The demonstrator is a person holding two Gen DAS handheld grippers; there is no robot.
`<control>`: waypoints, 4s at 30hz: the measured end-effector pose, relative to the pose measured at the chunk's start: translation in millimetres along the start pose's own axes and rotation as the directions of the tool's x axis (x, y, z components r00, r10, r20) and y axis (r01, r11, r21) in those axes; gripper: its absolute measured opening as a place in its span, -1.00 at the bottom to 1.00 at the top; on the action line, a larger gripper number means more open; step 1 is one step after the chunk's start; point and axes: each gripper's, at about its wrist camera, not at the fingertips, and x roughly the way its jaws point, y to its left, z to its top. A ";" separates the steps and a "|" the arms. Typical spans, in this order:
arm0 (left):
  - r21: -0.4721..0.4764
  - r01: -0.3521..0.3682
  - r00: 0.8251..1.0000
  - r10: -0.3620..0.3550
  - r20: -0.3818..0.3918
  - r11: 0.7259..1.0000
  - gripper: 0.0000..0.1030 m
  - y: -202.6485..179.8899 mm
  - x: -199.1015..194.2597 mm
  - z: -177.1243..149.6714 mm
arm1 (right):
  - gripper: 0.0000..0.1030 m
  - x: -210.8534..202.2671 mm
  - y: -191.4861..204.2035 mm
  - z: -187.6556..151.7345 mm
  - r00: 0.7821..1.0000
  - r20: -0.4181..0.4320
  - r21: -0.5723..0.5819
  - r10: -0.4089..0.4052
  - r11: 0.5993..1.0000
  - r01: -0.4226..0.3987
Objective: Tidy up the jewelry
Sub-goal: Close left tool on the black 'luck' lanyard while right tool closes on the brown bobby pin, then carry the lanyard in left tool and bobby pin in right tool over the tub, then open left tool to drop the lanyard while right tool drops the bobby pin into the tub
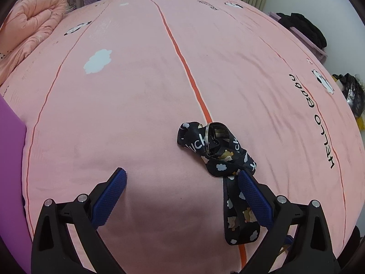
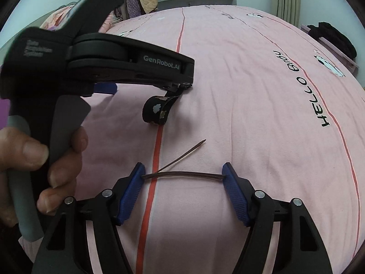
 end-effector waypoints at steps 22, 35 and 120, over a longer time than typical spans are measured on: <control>-0.039 0.028 0.997 -0.025 0.078 0.999 -0.87 13.6 -55.6 -17.7 | 0.30 -21.2 -33.5 2.3 0.998 0.038 -0.018 0.058 0.998 -0.057; -0.099 -0.006 0.980 0.025 0.196 0.995 -0.87 17.9 -150.0 -70.5 | 0.30 -74.3 -46.3 1.3 0.992 0.112 -0.011 0.064 0.998 -0.063; -0.647 -0.318 0.851 0.509 0.127 0.693 0.87 283.0 -315.0 -152.8 | 0.42 -84.4 305.8 152.6 0.938 -0.027 -0.471 0.346 0.823 -0.317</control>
